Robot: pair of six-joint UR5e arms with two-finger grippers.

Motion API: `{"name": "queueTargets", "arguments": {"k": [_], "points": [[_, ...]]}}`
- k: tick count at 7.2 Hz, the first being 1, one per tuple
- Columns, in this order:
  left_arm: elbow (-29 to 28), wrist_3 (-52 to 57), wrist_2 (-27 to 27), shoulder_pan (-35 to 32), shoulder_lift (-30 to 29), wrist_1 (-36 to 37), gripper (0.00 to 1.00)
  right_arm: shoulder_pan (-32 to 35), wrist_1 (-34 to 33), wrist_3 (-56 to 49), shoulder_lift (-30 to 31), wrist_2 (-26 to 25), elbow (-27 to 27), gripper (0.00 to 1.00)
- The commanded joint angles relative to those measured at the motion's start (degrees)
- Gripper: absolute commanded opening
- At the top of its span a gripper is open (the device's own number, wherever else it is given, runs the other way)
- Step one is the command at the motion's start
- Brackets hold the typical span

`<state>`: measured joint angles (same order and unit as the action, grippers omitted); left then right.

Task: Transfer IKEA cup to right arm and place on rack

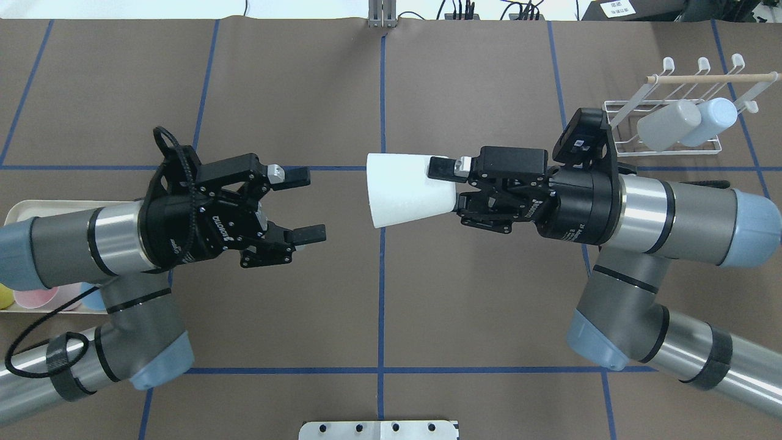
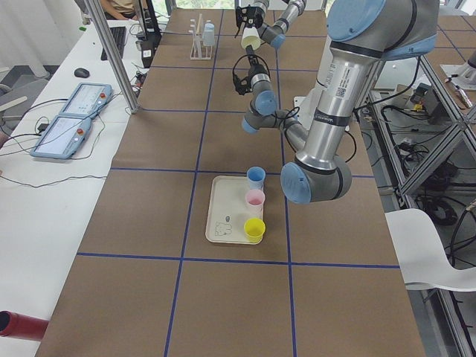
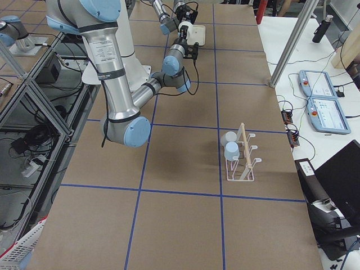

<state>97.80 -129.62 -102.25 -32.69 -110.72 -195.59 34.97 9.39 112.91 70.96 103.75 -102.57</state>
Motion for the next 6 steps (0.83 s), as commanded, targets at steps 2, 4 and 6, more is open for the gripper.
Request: {"name": "queueTargets", "arguments": {"k": [2,4,6], "points": [[-2.1,2.2,-23.1,-21.7,2.1,14.6,0.95,13.1,-11.4,-17.5,6.8,13.1,0.9,0.34],[-2.8,22.4,-34.9,-31.0,3.6,28.7,0.96,21.2,-21.3,-25.2,8.6,19.5,0.9,0.34],[-3.5,38.7,-34.9,-35.5,6.5,37.7,0.99,31.1,-32.2,-41.8,12.8,27.0,0.9,0.34]]}}
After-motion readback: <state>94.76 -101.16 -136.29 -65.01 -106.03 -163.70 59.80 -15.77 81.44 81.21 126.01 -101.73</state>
